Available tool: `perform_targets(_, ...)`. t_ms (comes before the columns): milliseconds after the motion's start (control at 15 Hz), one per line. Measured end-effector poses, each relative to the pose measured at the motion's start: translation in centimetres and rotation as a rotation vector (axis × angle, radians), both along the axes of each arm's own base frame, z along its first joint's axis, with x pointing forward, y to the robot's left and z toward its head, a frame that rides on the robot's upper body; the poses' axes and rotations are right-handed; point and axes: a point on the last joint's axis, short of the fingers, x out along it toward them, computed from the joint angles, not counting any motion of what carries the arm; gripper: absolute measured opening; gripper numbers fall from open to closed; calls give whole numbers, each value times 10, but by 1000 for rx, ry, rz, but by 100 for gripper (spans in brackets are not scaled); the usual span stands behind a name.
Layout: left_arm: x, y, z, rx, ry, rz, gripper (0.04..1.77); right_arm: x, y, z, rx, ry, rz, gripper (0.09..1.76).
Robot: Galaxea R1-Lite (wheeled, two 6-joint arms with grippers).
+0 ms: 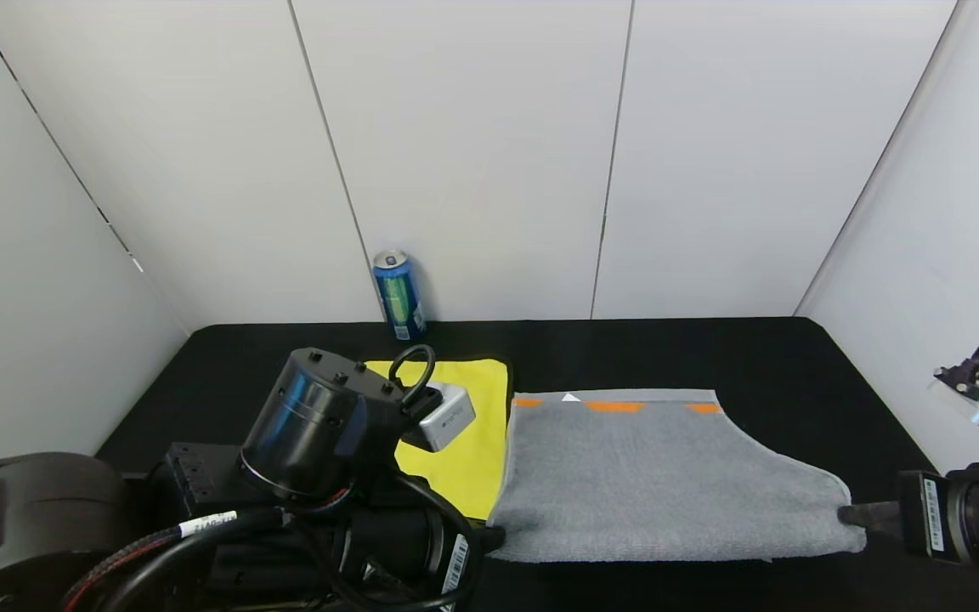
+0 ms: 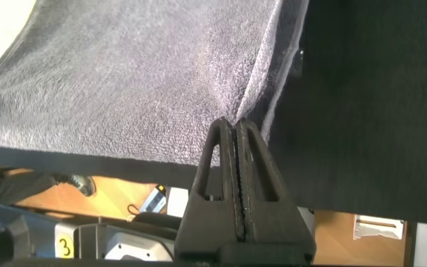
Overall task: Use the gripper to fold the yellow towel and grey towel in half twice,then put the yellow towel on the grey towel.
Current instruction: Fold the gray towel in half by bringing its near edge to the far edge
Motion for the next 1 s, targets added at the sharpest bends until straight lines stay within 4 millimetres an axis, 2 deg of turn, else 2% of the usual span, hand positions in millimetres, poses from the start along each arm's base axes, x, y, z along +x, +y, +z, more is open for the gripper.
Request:
perform_targets(267, -7, 2, 4, -2, -14, -2, 10, -9, 0, 4, 9, -23, 11, 12)
perform_targets(533, -8, 3, 5, -4, -18, -2, 10, -8, 1, 4, 14, -25, 8, 12)
perform_targets(733, 1, -3, 7, -9, -26, 4, 10, 2, 1, 9, 15, -34, -3, 12)
perform_targets(1000, 24, -11, 7, -2, -62, 19, 10, 26, 4, 16, 10, -44, -16, 12)
